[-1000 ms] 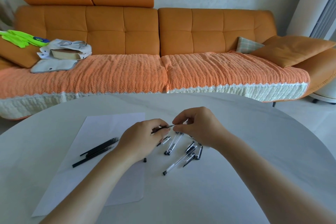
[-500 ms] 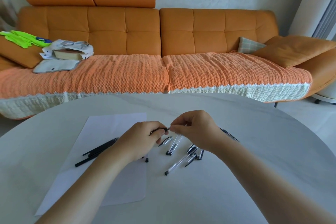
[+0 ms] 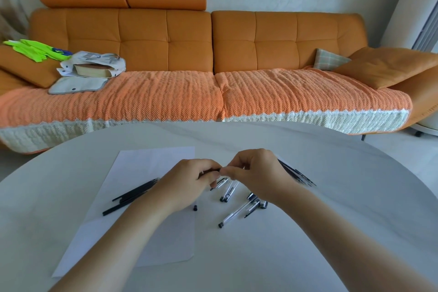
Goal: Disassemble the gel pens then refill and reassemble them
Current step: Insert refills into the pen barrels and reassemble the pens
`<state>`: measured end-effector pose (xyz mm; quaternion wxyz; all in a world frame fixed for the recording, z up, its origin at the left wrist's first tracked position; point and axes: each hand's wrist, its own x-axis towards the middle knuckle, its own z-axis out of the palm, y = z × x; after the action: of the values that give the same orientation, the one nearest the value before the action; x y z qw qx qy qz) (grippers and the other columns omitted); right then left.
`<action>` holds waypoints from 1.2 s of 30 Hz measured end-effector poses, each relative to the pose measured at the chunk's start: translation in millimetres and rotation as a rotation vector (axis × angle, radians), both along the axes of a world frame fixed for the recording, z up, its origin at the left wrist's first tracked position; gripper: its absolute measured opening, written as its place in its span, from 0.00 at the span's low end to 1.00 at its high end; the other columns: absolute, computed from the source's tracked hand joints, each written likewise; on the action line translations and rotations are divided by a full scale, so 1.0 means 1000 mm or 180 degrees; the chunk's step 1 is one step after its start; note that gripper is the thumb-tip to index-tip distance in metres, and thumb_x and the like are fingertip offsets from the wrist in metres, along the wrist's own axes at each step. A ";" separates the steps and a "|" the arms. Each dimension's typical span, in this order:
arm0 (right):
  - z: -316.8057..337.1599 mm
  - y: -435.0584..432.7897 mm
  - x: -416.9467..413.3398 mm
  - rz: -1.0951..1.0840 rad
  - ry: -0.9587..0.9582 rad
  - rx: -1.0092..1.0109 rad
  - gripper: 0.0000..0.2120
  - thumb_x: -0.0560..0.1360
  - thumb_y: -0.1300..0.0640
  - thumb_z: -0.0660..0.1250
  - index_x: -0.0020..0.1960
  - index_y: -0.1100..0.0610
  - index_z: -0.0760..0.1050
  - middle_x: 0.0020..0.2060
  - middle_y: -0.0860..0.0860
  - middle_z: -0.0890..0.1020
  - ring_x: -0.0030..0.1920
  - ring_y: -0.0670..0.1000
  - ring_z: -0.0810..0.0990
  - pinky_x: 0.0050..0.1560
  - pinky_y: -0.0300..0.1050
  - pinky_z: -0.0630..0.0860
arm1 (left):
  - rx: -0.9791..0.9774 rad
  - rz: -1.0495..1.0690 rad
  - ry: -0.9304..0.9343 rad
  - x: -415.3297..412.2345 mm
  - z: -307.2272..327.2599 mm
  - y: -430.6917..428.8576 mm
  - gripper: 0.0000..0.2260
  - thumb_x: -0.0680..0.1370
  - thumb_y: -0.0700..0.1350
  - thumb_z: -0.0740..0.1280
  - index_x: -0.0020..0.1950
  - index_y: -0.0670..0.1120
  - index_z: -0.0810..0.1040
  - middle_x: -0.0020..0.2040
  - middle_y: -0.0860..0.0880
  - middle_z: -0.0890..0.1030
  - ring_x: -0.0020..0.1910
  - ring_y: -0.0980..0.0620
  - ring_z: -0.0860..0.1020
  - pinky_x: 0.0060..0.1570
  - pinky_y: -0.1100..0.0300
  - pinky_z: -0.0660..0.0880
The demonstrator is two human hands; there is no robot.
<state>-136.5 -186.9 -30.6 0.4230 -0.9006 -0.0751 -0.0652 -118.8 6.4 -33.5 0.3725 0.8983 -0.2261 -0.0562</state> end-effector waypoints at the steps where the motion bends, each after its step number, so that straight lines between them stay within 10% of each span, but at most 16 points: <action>1: 0.000 0.000 -0.001 0.0044 -0.0041 -0.0082 0.10 0.71 0.46 0.75 0.40 0.53 0.83 0.23 0.38 0.75 0.23 0.43 0.67 0.25 0.32 0.61 | -0.0019 0.0015 0.0034 0.001 0.000 0.001 0.10 0.81 0.48 0.63 0.44 0.56 0.81 0.35 0.60 0.80 0.25 0.57 0.67 0.28 0.66 0.65; 21: 0.003 -0.002 -0.002 0.0543 0.0199 -0.0218 0.14 0.80 0.51 0.62 0.38 0.53 0.76 0.27 0.47 0.69 0.27 0.44 0.64 0.28 0.36 0.61 | -0.0391 0.0209 -0.0328 0.003 0.005 0.004 0.06 0.74 0.46 0.74 0.46 0.57 0.85 0.39 0.65 0.81 0.36 0.66 0.76 0.38 0.76 0.68; 27: 0.006 -0.004 0.000 0.0422 -0.0459 -0.0845 0.06 0.79 0.49 0.65 0.46 0.48 0.79 0.32 0.40 0.76 0.34 0.40 0.74 0.32 0.34 0.65 | -0.0213 0.0043 -0.0070 0.009 0.002 0.010 0.07 0.78 0.49 0.67 0.43 0.58 0.83 0.34 0.51 0.80 0.30 0.50 0.70 0.34 0.56 0.70; 32: 0.000 -0.003 0.000 0.0497 -0.0474 -0.0811 0.12 0.81 0.51 0.61 0.40 0.51 0.75 0.26 0.46 0.71 0.30 0.46 0.69 0.31 0.40 0.64 | -0.0411 0.0095 -0.0485 0.004 0.004 0.008 0.07 0.77 0.45 0.71 0.47 0.57 0.86 0.39 0.62 0.81 0.39 0.61 0.78 0.40 0.70 0.70; 36: 0.006 -0.003 0.001 0.0512 -0.0240 -0.0730 0.13 0.81 0.49 0.59 0.42 0.49 0.77 0.30 0.50 0.76 0.30 0.47 0.71 0.34 0.46 0.69 | -0.0349 0.0047 -0.0482 0.005 0.004 0.009 0.06 0.78 0.46 0.69 0.47 0.56 0.85 0.40 0.59 0.82 0.39 0.55 0.79 0.44 0.56 0.78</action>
<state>-135.8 -189.9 -24.8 0.3181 -0.9311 -0.1698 -0.0558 -113.4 15.8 -29.5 0.4034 0.8799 -0.2496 0.0271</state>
